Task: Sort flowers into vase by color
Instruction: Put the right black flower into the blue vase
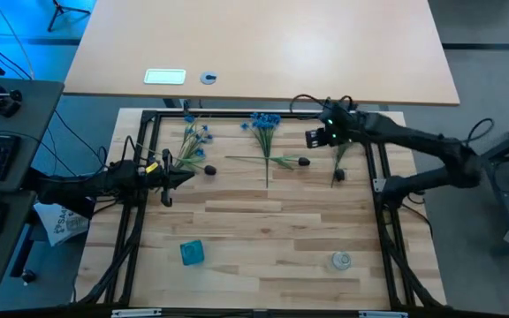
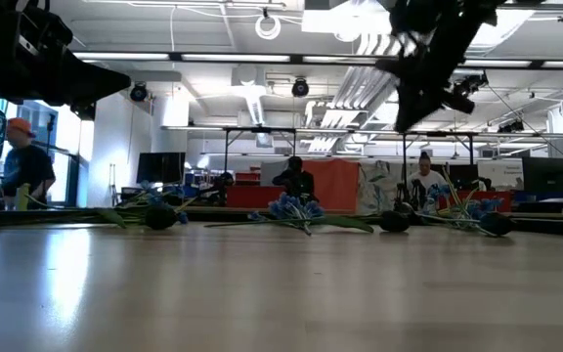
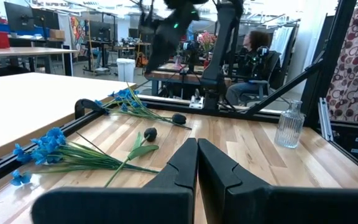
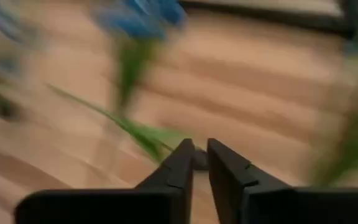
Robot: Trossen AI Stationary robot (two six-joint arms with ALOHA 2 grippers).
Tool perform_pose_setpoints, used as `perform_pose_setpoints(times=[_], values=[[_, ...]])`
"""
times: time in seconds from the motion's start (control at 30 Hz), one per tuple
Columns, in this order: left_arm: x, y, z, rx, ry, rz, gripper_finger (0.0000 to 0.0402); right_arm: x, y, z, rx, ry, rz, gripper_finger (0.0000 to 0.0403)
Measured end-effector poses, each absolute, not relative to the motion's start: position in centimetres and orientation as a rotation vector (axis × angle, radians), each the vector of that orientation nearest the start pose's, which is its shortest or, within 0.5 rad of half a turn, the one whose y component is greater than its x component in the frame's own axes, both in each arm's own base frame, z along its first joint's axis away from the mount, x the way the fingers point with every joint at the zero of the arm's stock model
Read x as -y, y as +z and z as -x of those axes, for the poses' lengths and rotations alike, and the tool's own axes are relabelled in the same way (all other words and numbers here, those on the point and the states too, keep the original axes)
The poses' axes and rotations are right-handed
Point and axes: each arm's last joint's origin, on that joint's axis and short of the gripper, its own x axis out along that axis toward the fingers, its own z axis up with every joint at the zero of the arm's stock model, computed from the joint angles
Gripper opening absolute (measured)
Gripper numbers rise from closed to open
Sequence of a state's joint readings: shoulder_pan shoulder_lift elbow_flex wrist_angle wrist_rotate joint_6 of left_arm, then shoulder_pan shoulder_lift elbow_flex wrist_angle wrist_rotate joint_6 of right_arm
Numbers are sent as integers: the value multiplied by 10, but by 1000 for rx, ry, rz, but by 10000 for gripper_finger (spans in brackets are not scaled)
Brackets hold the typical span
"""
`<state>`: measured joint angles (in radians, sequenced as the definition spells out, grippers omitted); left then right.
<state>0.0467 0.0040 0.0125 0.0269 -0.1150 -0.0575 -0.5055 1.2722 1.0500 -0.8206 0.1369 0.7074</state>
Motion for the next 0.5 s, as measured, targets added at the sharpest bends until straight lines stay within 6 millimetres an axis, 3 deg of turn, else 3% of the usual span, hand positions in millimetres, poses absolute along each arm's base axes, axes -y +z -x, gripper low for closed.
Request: perform_pose_setpoints(times=[0.1, 0.23, 0.37, 0.5], values=[[-8, 170, -97, 40, 161, 59, 0, 134, 257, -206, -1043, -924, -817, 88], [-8, 170, -97, 40, 161, 59, 0, 138, 225, -198, -1245, -897, -785, 126], [-8, 170, -97, 40, 161, 59, 0, 129, 197, -185, -1294, -883, -794, 143], [-8, 170, -97, 40, 161, 59, 0, 120, 189, -171, -1260, -893, -787, 145]])
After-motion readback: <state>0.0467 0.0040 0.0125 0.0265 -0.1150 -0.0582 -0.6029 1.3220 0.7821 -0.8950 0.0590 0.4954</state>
